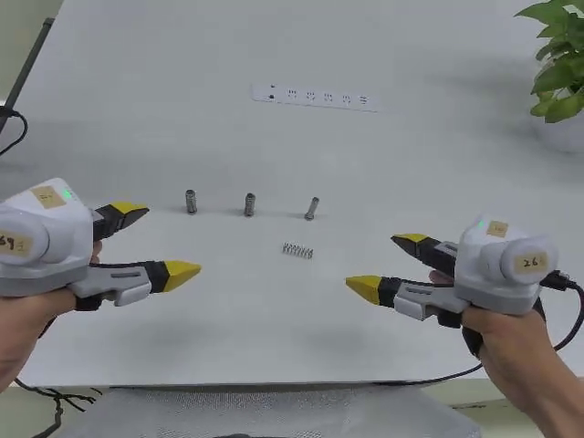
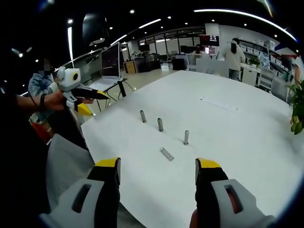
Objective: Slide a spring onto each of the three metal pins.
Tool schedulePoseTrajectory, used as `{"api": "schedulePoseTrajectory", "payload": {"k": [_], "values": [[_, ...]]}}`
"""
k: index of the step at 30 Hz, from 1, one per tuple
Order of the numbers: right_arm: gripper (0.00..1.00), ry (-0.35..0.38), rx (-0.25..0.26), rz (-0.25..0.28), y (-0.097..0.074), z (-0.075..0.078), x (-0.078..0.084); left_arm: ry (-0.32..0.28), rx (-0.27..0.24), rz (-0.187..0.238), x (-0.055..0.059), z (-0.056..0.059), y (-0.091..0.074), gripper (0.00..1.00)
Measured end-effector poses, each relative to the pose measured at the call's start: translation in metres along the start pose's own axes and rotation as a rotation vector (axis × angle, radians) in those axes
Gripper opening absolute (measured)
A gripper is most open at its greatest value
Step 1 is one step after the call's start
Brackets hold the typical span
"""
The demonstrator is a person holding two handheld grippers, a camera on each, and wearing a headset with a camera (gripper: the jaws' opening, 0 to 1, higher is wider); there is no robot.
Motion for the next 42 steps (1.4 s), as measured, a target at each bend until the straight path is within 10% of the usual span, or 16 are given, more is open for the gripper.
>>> {"api": "schedulePoseTrajectory", "payload": {"k": [42], "values": [[0.61, 0.009, 0.050, -0.017, -0.014, 0.009, 0.009, 0.165, 0.304, -0.121, -0.008, 0.035, 0.132, 0.56]]}}
Point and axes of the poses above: the centre of the closed fingertips' face, and the gripper's own axes: y roughly forward along the fingers, z roughly to its right, x roughly out of its underside, the point moved 6 cm from there along -y, roughly backward along the fingers, and after that the axes turned 5 degrees about z, right-handed, at the moved point
